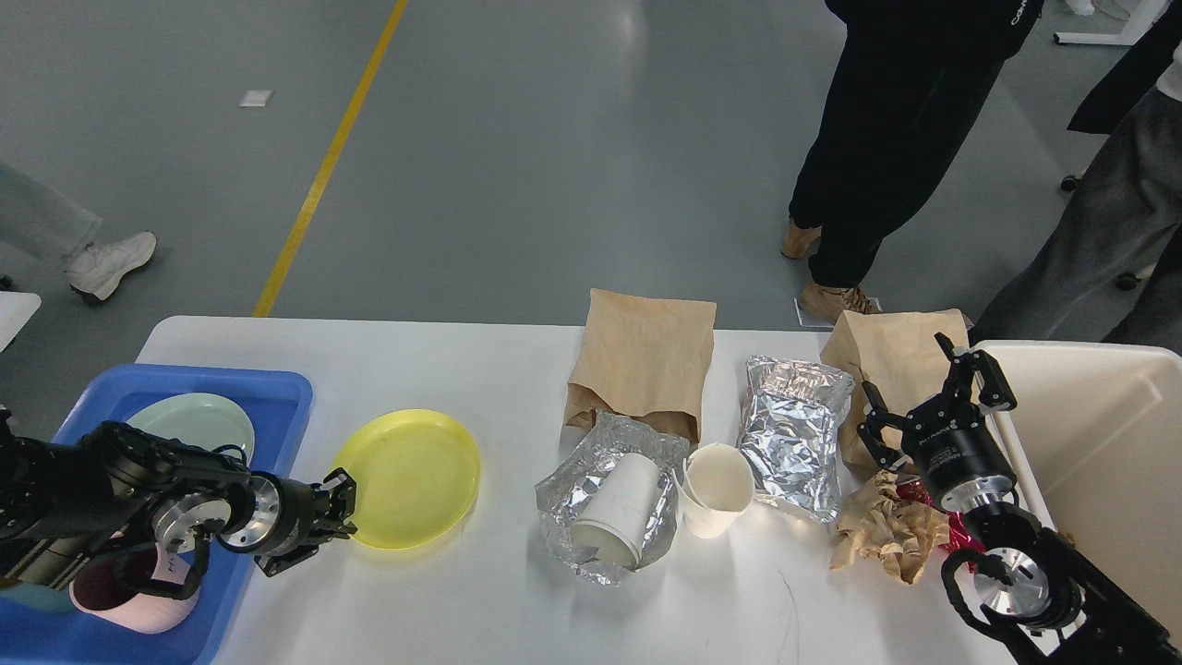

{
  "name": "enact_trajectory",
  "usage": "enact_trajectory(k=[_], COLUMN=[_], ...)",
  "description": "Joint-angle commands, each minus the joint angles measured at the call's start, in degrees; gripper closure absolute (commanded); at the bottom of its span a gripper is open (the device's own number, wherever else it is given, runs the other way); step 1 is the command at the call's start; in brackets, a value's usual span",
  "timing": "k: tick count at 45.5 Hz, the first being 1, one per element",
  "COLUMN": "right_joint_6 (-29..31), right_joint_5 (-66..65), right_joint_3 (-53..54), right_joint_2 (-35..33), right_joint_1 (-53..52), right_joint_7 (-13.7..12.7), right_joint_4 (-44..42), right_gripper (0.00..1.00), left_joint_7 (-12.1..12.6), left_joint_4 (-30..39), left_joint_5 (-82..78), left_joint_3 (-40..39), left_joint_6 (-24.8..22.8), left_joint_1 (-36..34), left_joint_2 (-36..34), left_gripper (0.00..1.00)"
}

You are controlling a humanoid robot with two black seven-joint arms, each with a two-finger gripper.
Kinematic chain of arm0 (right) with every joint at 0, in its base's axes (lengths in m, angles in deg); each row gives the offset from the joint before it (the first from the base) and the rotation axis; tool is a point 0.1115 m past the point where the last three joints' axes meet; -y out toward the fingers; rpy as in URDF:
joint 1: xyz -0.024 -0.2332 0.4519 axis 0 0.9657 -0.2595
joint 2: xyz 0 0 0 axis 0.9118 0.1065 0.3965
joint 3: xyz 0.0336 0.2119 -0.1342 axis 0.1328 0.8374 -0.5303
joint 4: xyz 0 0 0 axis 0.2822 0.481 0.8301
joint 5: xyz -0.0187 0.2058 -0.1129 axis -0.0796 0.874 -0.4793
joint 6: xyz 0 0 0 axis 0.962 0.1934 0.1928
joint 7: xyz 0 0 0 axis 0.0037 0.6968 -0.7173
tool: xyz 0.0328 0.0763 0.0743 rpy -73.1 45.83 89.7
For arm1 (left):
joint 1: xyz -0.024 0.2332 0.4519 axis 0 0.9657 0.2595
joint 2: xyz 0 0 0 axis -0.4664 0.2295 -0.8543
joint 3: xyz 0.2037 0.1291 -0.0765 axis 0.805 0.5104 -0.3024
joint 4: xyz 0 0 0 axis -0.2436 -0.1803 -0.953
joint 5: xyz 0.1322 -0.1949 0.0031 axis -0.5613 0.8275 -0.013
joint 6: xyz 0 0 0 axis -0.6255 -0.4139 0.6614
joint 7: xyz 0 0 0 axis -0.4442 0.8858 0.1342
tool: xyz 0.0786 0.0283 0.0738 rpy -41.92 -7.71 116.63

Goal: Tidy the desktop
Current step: 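Grip the edge of the yellow plate with the left gripper, then lift the yellow plate and lay it onto the pale green plate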

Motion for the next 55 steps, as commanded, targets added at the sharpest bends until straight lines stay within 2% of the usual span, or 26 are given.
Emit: enact_trajectory(k=[1, 8, 11, 20, 21, 30, 34, 39, 46, 50, 55], right_joint_6=[0.00, 0.00, 0.00, 0.00, 0.00, 0.00, 0.00, 0.00, 0.00, 0.00, 0.00], right_joint_5=[0.00, 0.00, 0.00, 0.00, 0.00, 0.00, 0.00, 0.00, 0.00, 0.00, 0.00], right_joint_3=[0.00, 0.00, 0.00, 0.00, 0.00, 0.00, 0.00, 0.00, 0.00, 0.00, 0.00], right_joint_2=[0.02, 0.02, 0.02, 0.02, -0.07, -0.07, -0.07, -0.07, -0.07, -0.07, -0.07], right_joint_1=[0.00, 0.00, 0.00, 0.00, 0.00, 0.00, 0.00, 0.00, 0.00, 0.00, 0.00], right_joint_7=[0.00, 0.00, 0.00, 0.00, 0.00, 0.00, 0.00, 0.00, 0.00, 0.00, 0.00], right_joint_4=[0.00, 0.00, 0.00, 0.00, 0.00, 0.00, 0.00, 0.00, 0.00, 0.00, 0.00], right_gripper=[0.00, 0.00, 0.00, 0.00, 0.00, 0.00, 0.00, 0.00, 0.00, 0.00, 0.00], left_joint_7=[0.00, 0.18, 0.79, 1.06, 1.06, 1.06, 1.06, 1.06, 1.23, 1.76, 5.09], left_joint_4=[0.58, 1.28, 4.78, 19.81, 22.26, 32.73, 34.59, 34.15, 29.68, 23.01, 12.20], left_joint_5=[0.00, 0.00, 0.26, 0.70, 0.97, 7.02, 10.02, 10.37, 10.46, 10.55, 10.72], left_joint_3=[0.15, 0.68, 1.73, 11.30, 14.10, 25.54, 29.68, 31.09, 31.09, 31.44, 30.57], left_joint_6=[-0.58, -0.58, -0.58, -0.75, -1.45, -8.48, -12.17, -14.82, -15.43, -15.52, -16.48], left_joint_1=[-0.59, -1.72, -4.97, -24.39, -29.02, -49.70, -56.12, -57.28, -53.51, -48.85, -40.86], left_joint_2=[-0.66, -1.02, -2.07, -7.70, -7.78, -7.08, -5.85, -5.67, -6.90, -7.87, -11.29], left_gripper=[1.00, 1.00, 1.00, 1.00, 1.00, 1.00, 1.00, 1.00, 1.00, 1.00, 1.00])
